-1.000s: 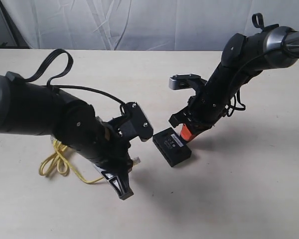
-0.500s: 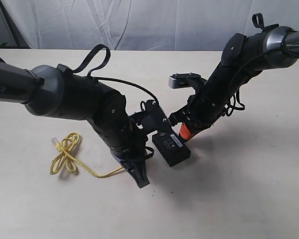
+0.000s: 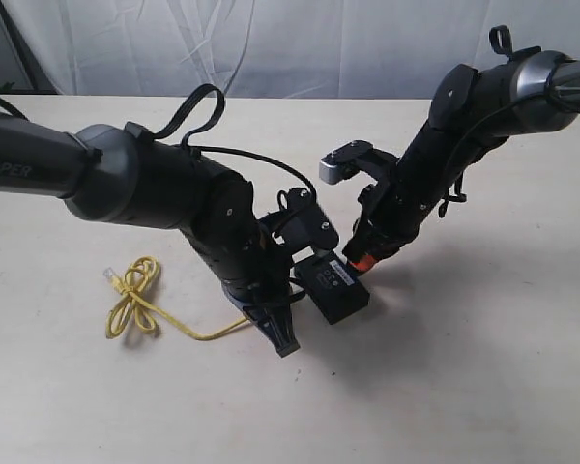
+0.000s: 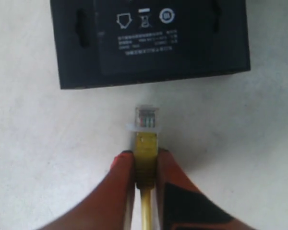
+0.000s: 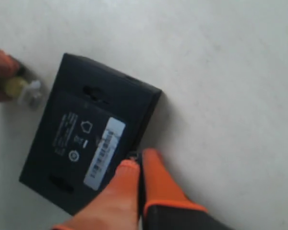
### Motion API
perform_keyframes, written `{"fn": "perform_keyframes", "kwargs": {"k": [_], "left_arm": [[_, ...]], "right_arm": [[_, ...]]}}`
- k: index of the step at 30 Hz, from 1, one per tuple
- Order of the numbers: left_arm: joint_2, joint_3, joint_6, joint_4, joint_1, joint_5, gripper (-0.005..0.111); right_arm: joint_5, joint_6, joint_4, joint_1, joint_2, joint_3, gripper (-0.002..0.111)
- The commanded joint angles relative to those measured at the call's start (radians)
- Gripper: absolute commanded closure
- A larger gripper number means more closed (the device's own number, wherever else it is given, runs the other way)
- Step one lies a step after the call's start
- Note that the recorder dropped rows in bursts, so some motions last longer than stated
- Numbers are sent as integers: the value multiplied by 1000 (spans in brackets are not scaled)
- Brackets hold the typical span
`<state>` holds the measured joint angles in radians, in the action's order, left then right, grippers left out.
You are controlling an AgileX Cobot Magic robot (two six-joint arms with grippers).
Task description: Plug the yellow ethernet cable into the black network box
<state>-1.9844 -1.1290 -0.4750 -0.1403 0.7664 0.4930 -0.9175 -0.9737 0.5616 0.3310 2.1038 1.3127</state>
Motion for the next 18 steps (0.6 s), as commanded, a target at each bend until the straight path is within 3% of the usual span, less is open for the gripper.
{"fn": "perform_keyframes", "kwargs": {"k": [1, 18], "left_arm": [[-14, 2, 4, 7, 5, -6, 107], [-16, 2, 4, -27, 5, -101, 107]], "right_arm": [[-14, -237, -44, -5, -2, -2, 109], [79, -287, -10, -5, 0, -2, 109]]}}
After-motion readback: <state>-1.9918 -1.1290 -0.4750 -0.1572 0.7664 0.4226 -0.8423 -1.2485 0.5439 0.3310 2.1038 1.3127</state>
